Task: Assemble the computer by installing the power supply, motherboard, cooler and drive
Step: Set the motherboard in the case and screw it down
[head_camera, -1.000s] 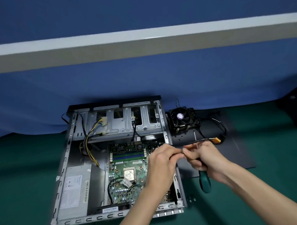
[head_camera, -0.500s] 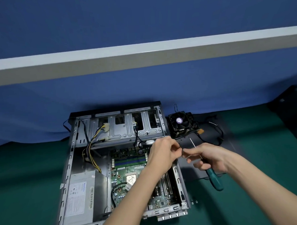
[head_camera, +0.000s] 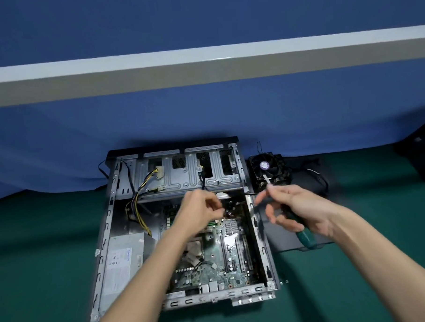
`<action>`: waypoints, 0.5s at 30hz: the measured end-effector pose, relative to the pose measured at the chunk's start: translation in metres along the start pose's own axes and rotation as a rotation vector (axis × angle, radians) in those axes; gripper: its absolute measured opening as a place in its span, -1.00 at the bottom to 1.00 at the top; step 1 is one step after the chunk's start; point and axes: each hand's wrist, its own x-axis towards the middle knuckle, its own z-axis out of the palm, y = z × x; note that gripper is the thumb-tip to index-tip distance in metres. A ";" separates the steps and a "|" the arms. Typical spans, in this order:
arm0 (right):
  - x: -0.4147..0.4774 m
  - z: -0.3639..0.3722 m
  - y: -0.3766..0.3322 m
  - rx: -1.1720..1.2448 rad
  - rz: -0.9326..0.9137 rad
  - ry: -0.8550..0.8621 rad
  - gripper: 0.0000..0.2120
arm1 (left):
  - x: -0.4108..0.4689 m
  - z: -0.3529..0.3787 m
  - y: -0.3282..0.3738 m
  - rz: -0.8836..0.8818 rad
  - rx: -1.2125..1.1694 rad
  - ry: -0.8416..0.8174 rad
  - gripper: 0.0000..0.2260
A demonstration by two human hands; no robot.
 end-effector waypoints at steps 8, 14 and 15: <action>0.074 0.131 0.047 -0.796 0.029 -0.122 -0.75 | -0.042 -0.061 -0.077 -0.156 0.485 0.053 -0.95; 0.119 0.173 0.085 -1.144 -0.090 -0.076 -0.53 | -0.043 -0.072 -0.092 -0.103 0.401 0.020 -0.96; 0.122 0.173 0.089 -1.102 -0.086 -0.075 -0.64 | -0.043 -0.072 -0.095 -0.111 0.389 0.015 -0.96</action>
